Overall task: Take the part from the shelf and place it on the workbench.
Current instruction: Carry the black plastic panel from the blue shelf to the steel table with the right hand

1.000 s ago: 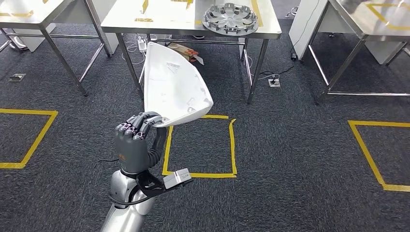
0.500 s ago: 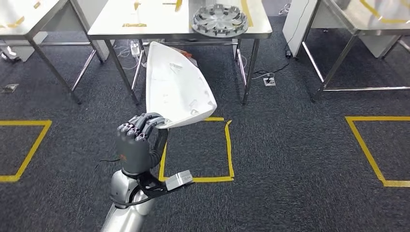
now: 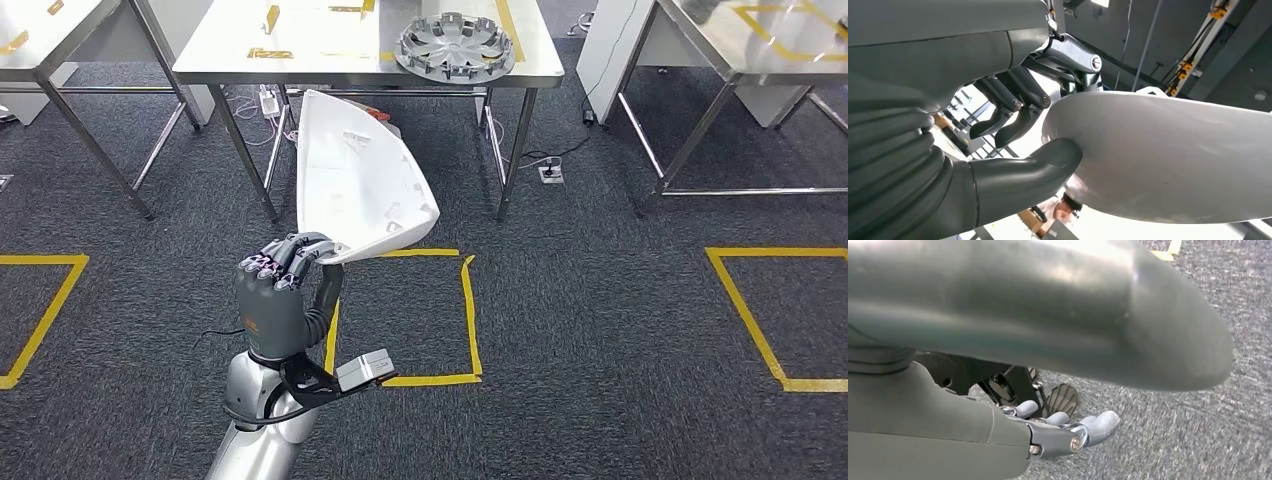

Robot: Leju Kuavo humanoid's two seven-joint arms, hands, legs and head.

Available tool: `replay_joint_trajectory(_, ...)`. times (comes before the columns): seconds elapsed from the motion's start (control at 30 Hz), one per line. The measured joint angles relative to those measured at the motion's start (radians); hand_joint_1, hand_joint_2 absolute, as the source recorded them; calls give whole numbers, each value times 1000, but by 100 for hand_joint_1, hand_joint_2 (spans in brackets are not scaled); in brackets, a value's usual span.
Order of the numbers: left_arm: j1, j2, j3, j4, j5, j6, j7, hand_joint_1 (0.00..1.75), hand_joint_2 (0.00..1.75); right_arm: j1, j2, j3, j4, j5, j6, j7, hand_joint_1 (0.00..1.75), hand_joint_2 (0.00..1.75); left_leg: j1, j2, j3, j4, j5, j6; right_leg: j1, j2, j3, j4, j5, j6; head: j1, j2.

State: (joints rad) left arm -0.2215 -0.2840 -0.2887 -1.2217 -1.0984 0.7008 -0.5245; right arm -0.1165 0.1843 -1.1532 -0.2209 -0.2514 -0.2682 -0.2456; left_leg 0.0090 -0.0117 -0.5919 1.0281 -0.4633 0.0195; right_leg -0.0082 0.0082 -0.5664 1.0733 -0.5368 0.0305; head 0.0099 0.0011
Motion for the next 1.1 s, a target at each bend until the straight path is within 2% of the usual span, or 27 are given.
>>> replay_joint_trajectory(0.03,0,0,1,0,0,0,-2,175,175,0,0,0,0,0,0,0,0,0,0,1,3,-1,-3,4,-1,-1,-31,58,-23,4,2,0)
replay_joint_trajectory(0.1,-1,0,1,3,-1,0,-4,175,175,2,0,0,0,0,2,0,0,0,0,2,7,0,-9,10,-3,-2,-116,192,-67,11,4,0)
replay_joint_trajectory(0.13,-1,0,1,4,-2,0,-4,175,175,2,0,0,0,0,2,0,0,0,0,2,10,0,-13,10,-3,-2,-147,231,-70,12,4,0)
replay_joint_trajectory(0.17,-1,0,2,6,-2,0,-4,175,175,3,0,0,0,0,2,0,0,0,-1,1,15,1,-18,10,-3,-2,-161,235,-52,12,4,0)
replay_joint_trajectory(0.2,-1,0,2,7,-2,0,-4,175,175,4,0,0,0,0,2,-1,0,0,-1,0,22,1,-23,8,-3,-3,-151,193,-13,10,4,0)
replay_joint_trajectory(0.23,-1,0,2,8,-2,0,-4,175,175,4,0,0,0,0,2,-2,0,0,-1,-1,30,1,-29,5,-3,-4,-124,122,35,7,4,0)
replay_joint_trajectory(0.27,-1,0,2,9,-2,0,-4,175,175,4,0,0,0,0,2,-2,0,0,-2,-1,37,2,-35,1,-1,-6,-94,49,72,2,4,0)
replay_joint_trajectory(0.3,-1,0,2,9,-2,0,-4,175,175,3,0,0,0,0,3,-3,0,0,-4,-1,43,2,-41,-4,2,-7,-69,-9,96,-4,4,0)
replay_joint_trajectory(0.33,-1,-1,2,9,-3,0,-4,175,175,3,0,0,0,0,5,-3,0,0,-5,-1,46,2,-46,-10,6,-7,-55,-40,103,-11,4,0)
replay_joint_trajectory(0.4,-2,-1,2,9,-2,0,-4,175,175,2,0,0,0,0,8,-3,0,0,-5,-1,49,-2,-52,-20,10,-6,-50,-51,96,-23,3,0)
replay_joint_trajectory(0.47,-4,-1,2,9,-2,0,-6,175,175,2,0,0,0,0,7,-4,0,0,-4,1,50,7,-62,-31,6,-6,-42,-57,93,-36,2,0)
replay_joint_trajectory(0.5,-6,-1,2,10,-1,0,-7,175,175,2,0,0,0,0,6,-5,0,0,-4,2,39,35,-77,-36,3,-6,-36,-61,91,-42,0,0)
replay_joint_trajectory(0.53,-8,-1,2,11,0,0,-7,175,175,1,0,0,0,0,6,-6,0,0,-3,3,16,83,-100,-40,1,-7,-30,-63,89,-48,-2,0)
replay_joint_trajectory(0.6,-10,-1,2,16,2,0,-7,175,175,1,0,0,0,0,6,-7,0,0,-2,3,-57,213,-150,-44,1,-7,-23,-62,81,-55,-6,0)
replay_joint_trajectory(0.63,-10,-1,2,19,2,0,-7,175,175,2,0,0,0,0,6,-8,0,0,-1,3,-88,261,-159,-46,1,-7,-18,-62,77,-56,-6,0)
replay_joint_trajectory(0.67,-10,-1,2,22,1,0,-7,175,175,2,0,0,0,0,6,-8,0,0,-1,4,-104,275,-149,-46,1,-6,-13,-62,72,-55,-7,0)
replay_joint_trajectory(0.7,-10,-1,2,24,1,0,-7,175,175,3,0,0,0,0,5,-8,0,0,0,4,-101,251,-118,-46,1,-5,-6,-61,68,-53,-7,0)
replay_joint_trajectory(0.77,-10,0,2,26,-1,0,-7,175,175,4,0,0,0,0,5,-9,0,0,1,5,-53,124,-35,-43,1,-3,8,-59,55,-46,-7,0)
replay_joint_trajectory(0.8,-10,0,2,26,-1,0,-7,175,175,4,0,0,0,0,5,-10,0,0,1,5,-28,66,-9,-39,3,-2,12,-56,49,-41,-8,0)
replay_joint_trajectory(0.83,-10,-1,2,26,-2,0,-7,175,175,4,0,0,0,0,5,-10,0,0,0,5,-12,28,4,-35,4,-2,14,-54,44,-35,-7,0)
replay_joint_trajectory(0.93,-8,-2,2,26,-3,0,-6,175,175,3,0,0,0,0,7,-10,0,0,-3,1,-5,10,1,-17,5,-3,15,-51,38,-19,-5,0)
replay_joint_trajectory(1.0,-8,-3,3,25,-5,0,-6,175,175,3,0,0,0,0,6,-8,0,0,0,1,3,5,-2,-4,4,-6,2,-13,20,-9,-3,0)
replay_joint_trajectory(1.03,-8,-3,3,24,-6,0,-6,175,175,2,0,0,0,0,6,-7,0,0,2,2,7,3,-3,1,3,-7,-19,31,1,-4,-1,0)
replay_joint_trajectory(1.1,-9,-3,4,25,-8,0,-6,175,175,2,0,0,0,0,8,-6,0,0,1,3,10,3,-8,8,2,-7,-91,150,-46,3,3,0)
